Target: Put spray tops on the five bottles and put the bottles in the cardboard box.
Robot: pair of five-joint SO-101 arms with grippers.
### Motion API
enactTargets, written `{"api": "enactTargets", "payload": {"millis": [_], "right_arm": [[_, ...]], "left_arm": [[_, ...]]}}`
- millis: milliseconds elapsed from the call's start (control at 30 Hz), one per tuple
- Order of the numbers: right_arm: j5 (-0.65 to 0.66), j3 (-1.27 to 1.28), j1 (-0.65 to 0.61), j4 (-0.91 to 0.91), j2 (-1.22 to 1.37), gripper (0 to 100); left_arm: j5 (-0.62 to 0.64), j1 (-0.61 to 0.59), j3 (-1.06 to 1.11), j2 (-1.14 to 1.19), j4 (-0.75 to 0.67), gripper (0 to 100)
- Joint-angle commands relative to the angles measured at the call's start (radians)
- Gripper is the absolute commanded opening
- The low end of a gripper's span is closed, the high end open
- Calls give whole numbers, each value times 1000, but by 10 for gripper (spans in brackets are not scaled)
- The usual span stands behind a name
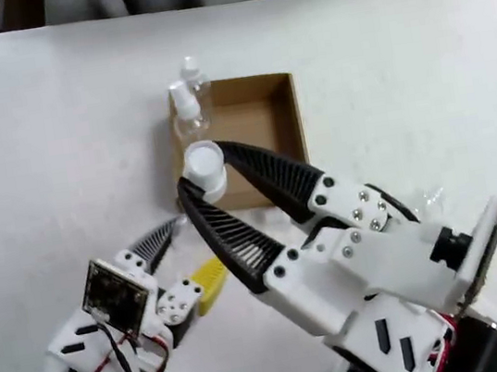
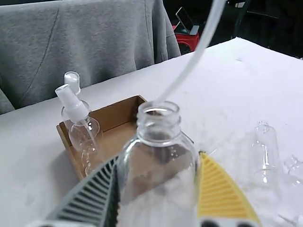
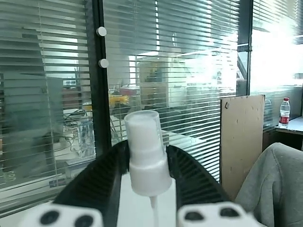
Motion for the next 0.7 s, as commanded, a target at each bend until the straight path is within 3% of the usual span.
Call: {"api": "enactTargets", "payload": {"millis": [0,467,667], "right_arm": [[-12,12,-15,-13,4,16],[-12,183,-13,-10,-2,22],[-12,190,-15,97,4,25]], "left_arm": [[-12,1,-5,-5,-18,20],[-8,1,-64,-5,25,20],[-8,1,-68,-5,25,20]]}}
